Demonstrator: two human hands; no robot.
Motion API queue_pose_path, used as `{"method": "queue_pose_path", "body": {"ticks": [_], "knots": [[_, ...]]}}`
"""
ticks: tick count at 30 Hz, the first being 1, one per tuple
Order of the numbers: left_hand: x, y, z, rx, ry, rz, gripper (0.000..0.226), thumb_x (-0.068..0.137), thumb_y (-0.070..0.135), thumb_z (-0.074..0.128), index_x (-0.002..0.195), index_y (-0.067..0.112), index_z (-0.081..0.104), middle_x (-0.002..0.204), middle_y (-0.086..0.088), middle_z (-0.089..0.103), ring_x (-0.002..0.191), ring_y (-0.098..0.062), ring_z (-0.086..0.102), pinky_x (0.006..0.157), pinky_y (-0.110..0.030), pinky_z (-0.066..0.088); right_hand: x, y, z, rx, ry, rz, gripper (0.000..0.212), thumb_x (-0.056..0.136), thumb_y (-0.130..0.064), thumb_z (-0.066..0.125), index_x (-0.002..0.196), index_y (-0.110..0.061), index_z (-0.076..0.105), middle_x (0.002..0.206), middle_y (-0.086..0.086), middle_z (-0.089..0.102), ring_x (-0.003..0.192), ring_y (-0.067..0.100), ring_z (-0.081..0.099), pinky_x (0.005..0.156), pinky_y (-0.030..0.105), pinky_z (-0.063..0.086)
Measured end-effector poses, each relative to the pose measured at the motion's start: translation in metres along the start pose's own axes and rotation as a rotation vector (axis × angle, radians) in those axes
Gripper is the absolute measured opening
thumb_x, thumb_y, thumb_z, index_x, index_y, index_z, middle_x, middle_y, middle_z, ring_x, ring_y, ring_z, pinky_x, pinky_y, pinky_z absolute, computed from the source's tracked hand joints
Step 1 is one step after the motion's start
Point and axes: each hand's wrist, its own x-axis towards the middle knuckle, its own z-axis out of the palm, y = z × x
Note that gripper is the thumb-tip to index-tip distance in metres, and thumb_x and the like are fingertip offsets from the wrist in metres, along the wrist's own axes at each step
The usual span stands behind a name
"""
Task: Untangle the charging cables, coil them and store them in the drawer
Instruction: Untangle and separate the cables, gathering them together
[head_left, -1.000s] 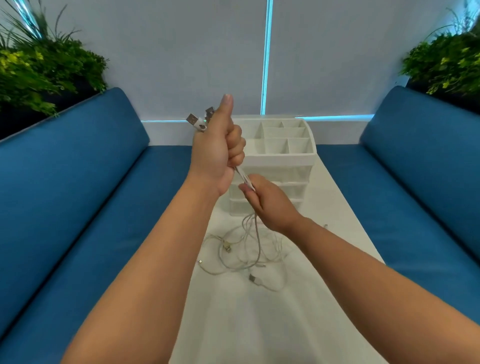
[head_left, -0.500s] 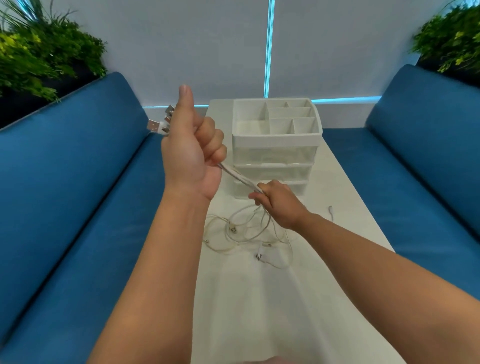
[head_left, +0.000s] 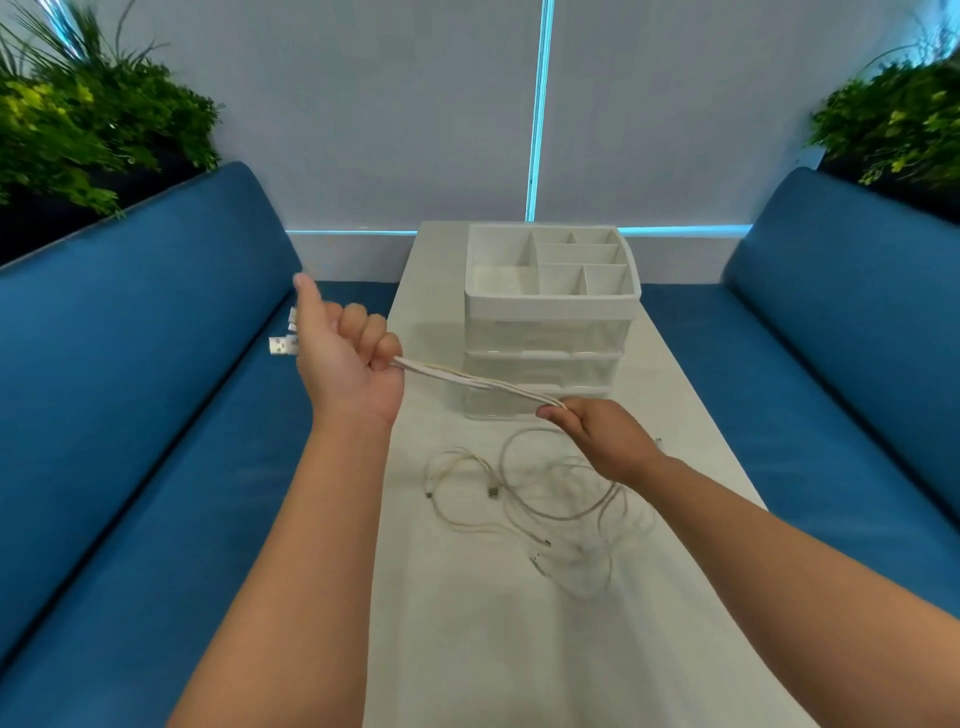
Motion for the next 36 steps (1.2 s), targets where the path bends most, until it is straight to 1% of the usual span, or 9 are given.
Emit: {"method": "queue_pose_path", "body": {"ticks": [7, 13, 18, 21, 23, 25, 27, 30, 36], "knots": [[0.042, -0.043, -0.067, -0.107, 0.312, -0.187, 0.049, 0.098, 0.037, 0.059, 0.063, 0.02, 0.028, 0.054, 0.006, 0.021, 0.043, -0.01, 0.018, 0.041, -0.018, 0.027, 0.009, -0.01, -0.026, -0.104, -0.064, 0.067, 0.059, 0.093, -0.065, 0.04, 0.063, -0.014, 0.036, 0.057, 0.0, 0.039, 0.055, 0.017, 0.039, 0.058, 0.035, 0.031], [0.046, -0.085, -0.098, -0.142, 0.512, -0.423, 0.024, 0.099, 0.033, 0.058, 0.096, 0.013, 0.045, 0.062, 0.002, 0.041, 0.045, -0.01, 0.04, 0.047, -0.02, 0.048, 0.024, -0.03, -0.045, -0.226, -0.089, 0.046, 0.059, 0.093, -0.064, 0.041, 0.062, -0.015, 0.035, 0.058, 0.0, 0.039, 0.057, 0.018, 0.039, 0.057, 0.034, 0.03], [0.035, -0.107, -0.116, -0.106, 0.478, -0.762, 0.082, 0.083, 0.067, 0.061, 0.131, 0.004, 0.041, 0.115, -0.018, 0.052, 0.098, -0.032, 0.062, 0.092, -0.041, 0.054, 0.032, -0.042, -0.054, -0.26, -0.173, 0.015, 0.057, 0.094, -0.062, 0.043, 0.063, -0.014, 0.039, 0.058, 0.002, 0.04, 0.055, 0.018, 0.038, 0.057, 0.033, 0.031], [0.017, -0.106, -0.115, 0.109, 0.304, -1.01, 0.118, 0.068, 0.094, 0.04, 0.126, -0.009, 0.044, 0.126, -0.031, 0.056, 0.112, -0.046, 0.06, 0.092, -0.049, 0.052, 0.036, -0.049, -0.06, -0.294, -0.191, -0.011, 0.055, 0.094, -0.059, 0.045, 0.063, -0.014, 0.042, 0.059, 0.002, 0.043, 0.055, 0.017, 0.04, 0.056, 0.031, 0.031], [0.008, -0.097, -0.103, 0.55, 0.126, -1.088, 0.127, 0.066, 0.099, 0.02, 0.116, -0.012, 0.057, 0.114, -0.032, 0.066, 0.104, -0.04, 0.066, 0.081, -0.042, 0.053, 0.04, -0.05, -0.062, -0.33, -0.202, -0.021, 0.055, 0.094, -0.06, 0.044, 0.064, -0.014, 0.044, 0.059, 0.001, 0.045, 0.056, 0.016, 0.041, 0.055, 0.03, 0.031], [0.003, -0.089, -0.087, 1.112, 0.008, -0.885, 0.107, 0.081, 0.089, 0.017, 0.095, -0.003, 0.07, 0.089, -0.019, 0.075, 0.08, -0.029, 0.069, 0.067, -0.033, 0.049, 0.043, -0.05, -0.065, -0.354, -0.225, -0.016, 0.055, 0.094, -0.06, 0.044, 0.064, -0.014, 0.044, 0.06, 0.001, 0.045, 0.056, 0.016, 0.041, 0.055, 0.03, 0.031], [0.003, -0.086, -0.069, 1.445, -0.007, -0.328, 0.071, 0.096, 0.066, 0.036, 0.075, 0.005, 0.066, 0.07, -0.007, 0.071, 0.066, -0.024, 0.06, 0.066, -0.036, 0.049, 0.046, -0.05, -0.065, -0.374, -0.265, -0.01, 0.056, 0.094, -0.061, 0.043, 0.065, -0.013, 0.044, 0.061, 0.002, 0.045, 0.057, 0.017, 0.041, 0.056, 0.031, 0.032], [0.004, -0.088, -0.028, 1.319, -0.2, 0.434, 0.038, 0.103, 0.042, 0.042, 0.082, 0.014, 0.055, 0.074, 0.005, 0.057, 0.071, -0.015, 0.054, 0.065, -0.031, 0.045, 0.048, -0.058, -0.057, -0.403, -0.317, -0.057, 0.053, 0.095, -0.059, 0.044, 0.065, -0.014, 0.046, 0.062, 0.002, 0.047, 0.058, 0.017, 0.043, 0.06, 0.034, 0.035], [0.003, -0.108, 0.023, 1.666, -0.505, 0.256, 0.063, 0.097, 0.062, 0.007, 0.095, 0.02, 0.054, 0.076, 0.001, 0.06, 0.082, -0.024, 0.06, 0.077, -0.038, 0.048, 0.042, -0.072, -0.051, -0.241, -0.284, -0.189, 0.016, 0.095, -0.015, 0.053, 0.087, -0.004, 0.062, 0.082, 0.007, 0.065, 0.074, 0.022, 0.058, 0.07, 0.031, 0.047]]}}
